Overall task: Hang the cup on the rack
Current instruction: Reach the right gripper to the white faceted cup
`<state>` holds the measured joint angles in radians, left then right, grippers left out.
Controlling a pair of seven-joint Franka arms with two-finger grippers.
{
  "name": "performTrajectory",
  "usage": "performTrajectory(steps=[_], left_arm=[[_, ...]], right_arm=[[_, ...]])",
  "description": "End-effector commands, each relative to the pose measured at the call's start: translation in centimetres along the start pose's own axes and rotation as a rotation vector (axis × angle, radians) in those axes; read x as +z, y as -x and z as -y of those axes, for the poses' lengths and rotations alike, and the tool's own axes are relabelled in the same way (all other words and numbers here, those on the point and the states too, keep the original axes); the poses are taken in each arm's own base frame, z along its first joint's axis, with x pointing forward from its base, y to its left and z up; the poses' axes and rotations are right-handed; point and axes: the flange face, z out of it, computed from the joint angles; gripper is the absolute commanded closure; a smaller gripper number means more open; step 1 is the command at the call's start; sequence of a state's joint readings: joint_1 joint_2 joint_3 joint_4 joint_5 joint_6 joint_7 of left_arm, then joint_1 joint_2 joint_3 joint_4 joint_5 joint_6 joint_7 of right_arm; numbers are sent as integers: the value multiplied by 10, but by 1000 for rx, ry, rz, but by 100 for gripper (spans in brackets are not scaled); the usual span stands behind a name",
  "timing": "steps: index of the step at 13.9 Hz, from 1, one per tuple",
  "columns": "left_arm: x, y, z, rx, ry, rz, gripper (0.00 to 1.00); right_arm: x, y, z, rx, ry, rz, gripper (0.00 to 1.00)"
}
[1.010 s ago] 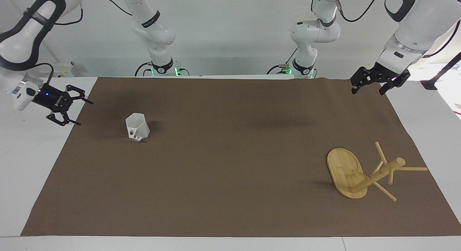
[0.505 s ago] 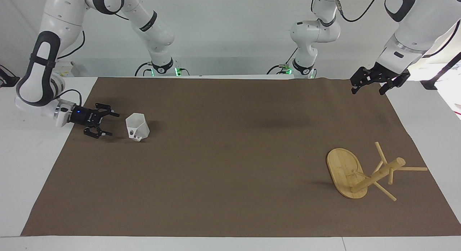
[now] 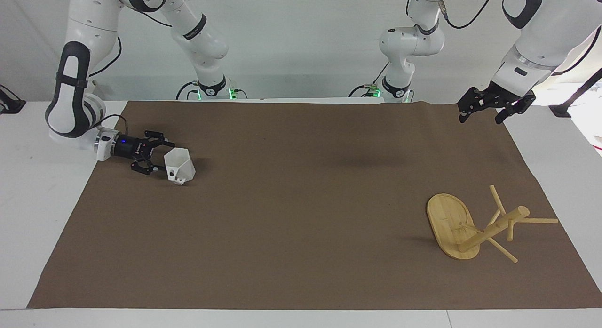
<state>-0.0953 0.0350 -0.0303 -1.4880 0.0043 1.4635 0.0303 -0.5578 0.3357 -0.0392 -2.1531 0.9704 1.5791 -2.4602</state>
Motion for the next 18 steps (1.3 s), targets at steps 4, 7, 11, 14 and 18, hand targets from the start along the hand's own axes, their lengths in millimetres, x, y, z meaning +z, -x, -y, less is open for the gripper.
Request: performTrajectory(steps=[4, 7, 11, 14, 18], left_arm=[[0, 7, 3, 9, 13, -11, 0], [-1, 7, 2, 11, 12, -17, 0], [1, 7, 1, 13, 13, -9, 0], [1, 7, 7, 2, 13, -9, 0], [0, 7, -2, 19, 12, -11, 0]], right_arm=[[11, -6, -2, -16, 47, 11, 0], [11, -5, -4, -12, 71, 6, 0], [26, -8, -4, -12, 63, -8, 0], [31, -3, 1, -28, 82, -23, 0], [41, -6, 0, -37, 79, -31, 0]])
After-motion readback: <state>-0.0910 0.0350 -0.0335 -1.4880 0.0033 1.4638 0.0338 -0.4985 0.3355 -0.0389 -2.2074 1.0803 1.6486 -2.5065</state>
